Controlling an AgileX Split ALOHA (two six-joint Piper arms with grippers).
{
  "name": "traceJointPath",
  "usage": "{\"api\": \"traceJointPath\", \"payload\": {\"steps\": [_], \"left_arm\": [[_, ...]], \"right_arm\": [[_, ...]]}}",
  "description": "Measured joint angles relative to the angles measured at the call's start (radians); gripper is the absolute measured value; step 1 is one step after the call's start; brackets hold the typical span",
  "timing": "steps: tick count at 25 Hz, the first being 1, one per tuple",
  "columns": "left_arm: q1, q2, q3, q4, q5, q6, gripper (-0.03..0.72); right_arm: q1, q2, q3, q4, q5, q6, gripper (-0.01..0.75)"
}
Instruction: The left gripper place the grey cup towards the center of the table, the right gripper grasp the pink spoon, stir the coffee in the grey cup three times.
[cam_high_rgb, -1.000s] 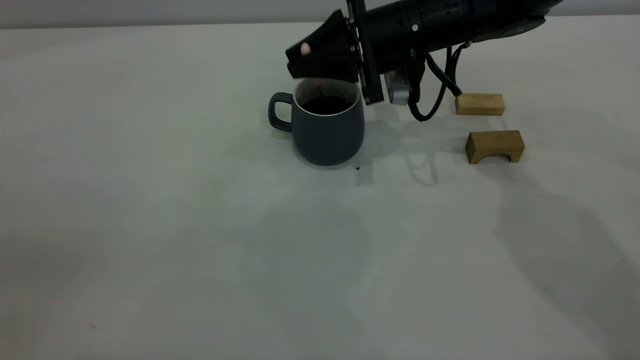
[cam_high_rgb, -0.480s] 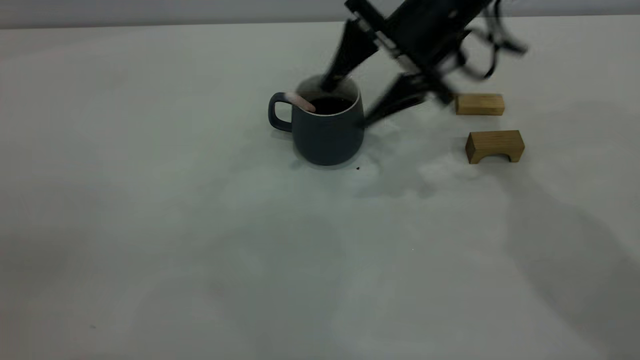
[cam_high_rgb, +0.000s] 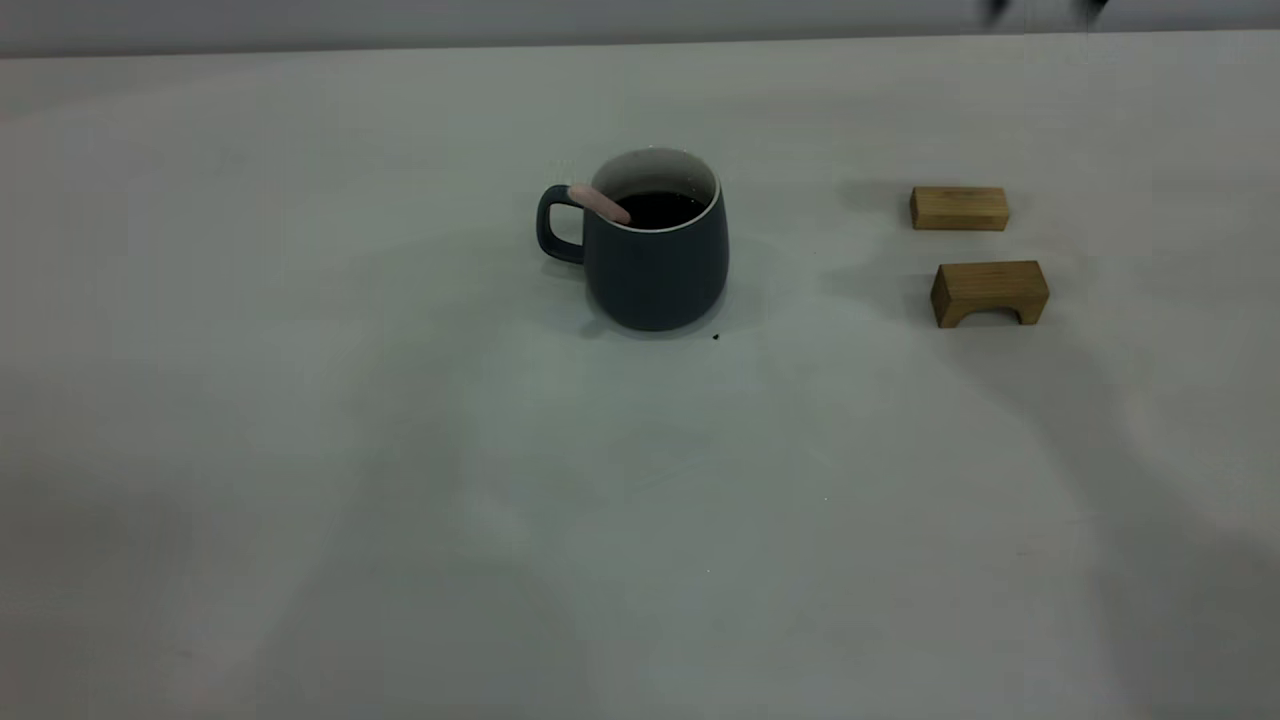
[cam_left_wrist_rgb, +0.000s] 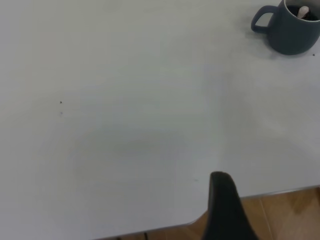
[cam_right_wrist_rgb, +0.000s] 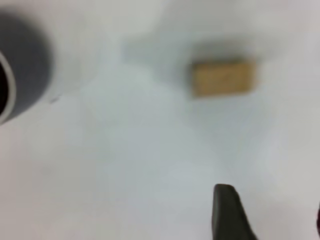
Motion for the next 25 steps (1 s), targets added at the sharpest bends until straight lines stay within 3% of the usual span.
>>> {"api": "traceJointPath", "payload": {"steps": [7, 12, 20, 25], "left_arm": [[0.000, 0.000, 0.000, 0.000, 0.000, 0.000, 0.519], [0.000, 0.000, 0.000, 0.000, 0.000, 0.000, 0.519], [0.000, 0.000, 0.000, 0.000, 0.000, 0.000, 0.519], [0.000, 0.000, 0.000, 0.000, 0.000, 0.000, 0.519]], "right_arm": [[-0.006, -0.266, 0.098, -0.131, 0.010, -0.133, 0.304], [-0.006, -0.513, 0.329, -0.161, 0.013, -0.135, 0.231], [-0.006, -0.985, 0.795, -0.197, 0.021, -0.137, 0.217], [-0.006, -1.275, 0.933, -0.114, 0.004, -0.134, 0.223]]}}
